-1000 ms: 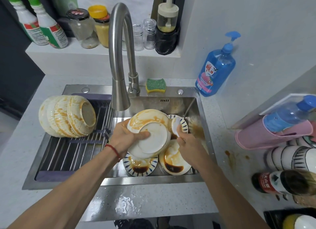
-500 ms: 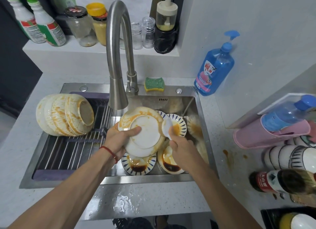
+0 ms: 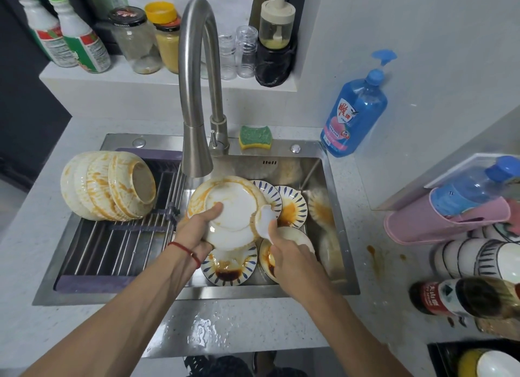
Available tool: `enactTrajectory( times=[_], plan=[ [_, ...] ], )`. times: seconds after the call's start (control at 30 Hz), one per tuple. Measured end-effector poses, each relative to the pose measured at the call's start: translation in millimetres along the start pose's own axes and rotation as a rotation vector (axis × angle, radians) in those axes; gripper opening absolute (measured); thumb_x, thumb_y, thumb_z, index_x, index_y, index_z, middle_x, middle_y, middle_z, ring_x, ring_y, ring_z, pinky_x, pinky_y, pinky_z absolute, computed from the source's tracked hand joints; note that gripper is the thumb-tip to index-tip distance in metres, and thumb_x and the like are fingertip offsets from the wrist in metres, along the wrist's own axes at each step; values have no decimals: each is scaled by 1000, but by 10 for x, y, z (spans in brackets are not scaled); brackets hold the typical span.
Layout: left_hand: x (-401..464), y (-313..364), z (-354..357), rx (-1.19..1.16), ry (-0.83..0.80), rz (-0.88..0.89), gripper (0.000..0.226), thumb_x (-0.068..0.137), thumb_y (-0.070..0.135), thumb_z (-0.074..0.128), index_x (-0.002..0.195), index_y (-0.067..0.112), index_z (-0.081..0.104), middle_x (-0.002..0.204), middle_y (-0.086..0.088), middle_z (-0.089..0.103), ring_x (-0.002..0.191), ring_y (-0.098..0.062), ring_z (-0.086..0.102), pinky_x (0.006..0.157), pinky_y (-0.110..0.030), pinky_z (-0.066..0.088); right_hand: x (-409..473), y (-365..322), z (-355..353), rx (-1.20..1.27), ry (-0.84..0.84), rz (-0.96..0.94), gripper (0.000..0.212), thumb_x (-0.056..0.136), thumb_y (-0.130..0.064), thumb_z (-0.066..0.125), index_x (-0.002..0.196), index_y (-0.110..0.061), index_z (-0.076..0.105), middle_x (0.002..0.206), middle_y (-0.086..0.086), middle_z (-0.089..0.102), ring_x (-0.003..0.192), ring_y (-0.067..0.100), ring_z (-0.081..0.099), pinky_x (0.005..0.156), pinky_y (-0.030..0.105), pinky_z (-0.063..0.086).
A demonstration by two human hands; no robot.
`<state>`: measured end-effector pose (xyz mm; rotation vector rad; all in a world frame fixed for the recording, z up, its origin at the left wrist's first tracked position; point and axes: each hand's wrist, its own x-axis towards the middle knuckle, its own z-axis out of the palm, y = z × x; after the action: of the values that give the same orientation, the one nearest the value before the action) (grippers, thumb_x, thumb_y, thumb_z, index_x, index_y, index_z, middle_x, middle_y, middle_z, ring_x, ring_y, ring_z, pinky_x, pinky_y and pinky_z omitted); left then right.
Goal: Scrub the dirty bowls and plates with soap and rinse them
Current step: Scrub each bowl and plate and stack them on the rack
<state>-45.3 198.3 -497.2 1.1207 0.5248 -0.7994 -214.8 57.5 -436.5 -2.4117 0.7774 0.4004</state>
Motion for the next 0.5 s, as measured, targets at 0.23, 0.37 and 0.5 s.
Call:
enactTrajectory(
  times=[0.23,0.37,0.5],
  plan=[
    [4,-90,111,-52,81,-54,49,85,10,81,131,5,63,120,-21,73,107,-41,72,62,-58,63,-165,-89,214,-97,43,-67,88,103,-17,52,159,-39,-11,94,5,64,80,22,62,71,45,57],
    [5,-188,187,-118,156,-72,54,81,8,84,130,4,62,119,-21,73,101,-43,73,58,-56,61,-142,-54,217,-117,92,-19,87,104,-18,50,159,-36,-14,89,3,59,77,19,60,70,42,56],
    [9,-247,251,-159,161,-99,51,87,10,80,132,2,59,121,-20,72,102,-42,72,50,-58,59,-236,-103,244,-133,100,-49,85,105,-19,49,160,-35,-14,96,5,64,80,21,59,69,38,50]
  ],
)
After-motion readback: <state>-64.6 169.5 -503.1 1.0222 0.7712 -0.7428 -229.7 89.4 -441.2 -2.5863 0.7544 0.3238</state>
